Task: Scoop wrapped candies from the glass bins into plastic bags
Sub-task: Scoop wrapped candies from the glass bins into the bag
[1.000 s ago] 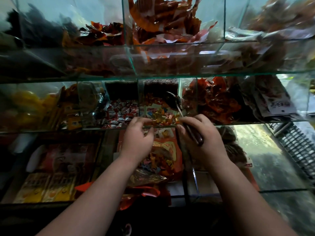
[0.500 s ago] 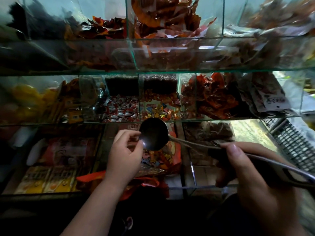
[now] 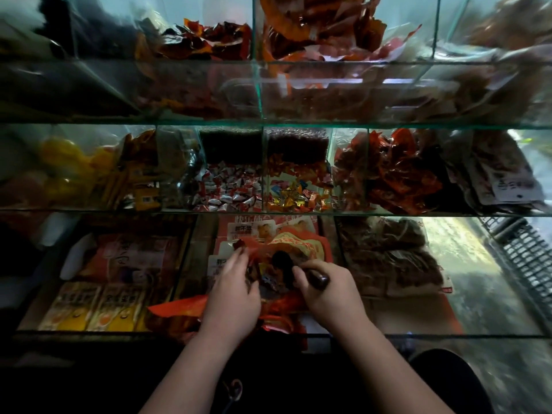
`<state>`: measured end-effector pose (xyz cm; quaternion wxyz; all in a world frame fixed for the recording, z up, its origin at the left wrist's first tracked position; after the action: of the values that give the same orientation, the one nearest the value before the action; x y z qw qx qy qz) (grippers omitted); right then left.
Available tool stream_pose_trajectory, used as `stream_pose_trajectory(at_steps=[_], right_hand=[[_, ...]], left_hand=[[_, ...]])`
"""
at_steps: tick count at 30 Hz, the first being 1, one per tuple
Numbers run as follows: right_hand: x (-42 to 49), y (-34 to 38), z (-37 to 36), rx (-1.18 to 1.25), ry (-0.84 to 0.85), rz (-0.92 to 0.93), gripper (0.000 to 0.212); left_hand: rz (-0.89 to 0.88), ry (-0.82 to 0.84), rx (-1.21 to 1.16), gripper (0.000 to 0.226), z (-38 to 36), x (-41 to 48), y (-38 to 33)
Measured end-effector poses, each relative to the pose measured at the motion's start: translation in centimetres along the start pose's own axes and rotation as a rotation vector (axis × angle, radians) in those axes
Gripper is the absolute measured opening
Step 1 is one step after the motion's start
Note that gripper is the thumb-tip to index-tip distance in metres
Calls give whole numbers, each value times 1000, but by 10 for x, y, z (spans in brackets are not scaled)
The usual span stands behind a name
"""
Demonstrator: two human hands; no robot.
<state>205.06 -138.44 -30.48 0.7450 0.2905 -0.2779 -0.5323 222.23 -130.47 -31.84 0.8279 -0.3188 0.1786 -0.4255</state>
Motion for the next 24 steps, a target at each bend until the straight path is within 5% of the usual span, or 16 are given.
stream_pose_trajectory(at_steps=[8, 14, 19, 21, 24], right_hand=[[-6, -24, 18, 514, -207, -347, 20], [-26, -32, 49, 593, -388, -488, 29], [-36, -29, 77, 572, -504, -435, 49], [-37, -23, 85, 582, -519, -398, 49], [-39, -14, 100, 617, -556, -381, 49]], left_hand=[[46, 13, -58, 79, -10, -6, 8], [72, -21, -104, 79, -3, -8, 6], [-263, -326, -151, 37, 10, -21, -15], [-378, -253, -124, 24, 0, -21, -26], [-268, 16, 23, 41, -26, -11, -28]])
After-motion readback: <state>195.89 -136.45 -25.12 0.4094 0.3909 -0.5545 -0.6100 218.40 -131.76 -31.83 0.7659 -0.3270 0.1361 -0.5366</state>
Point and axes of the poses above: each hand's wrist, its own x-axis towards the middle knuckle, its own z-axis out of the back of the hand, y = z × x, the point moved 4 cm from there along x, towards the middle knuckle, and after that the axes turned 8 degrees about -y, right-handed, at the moved point
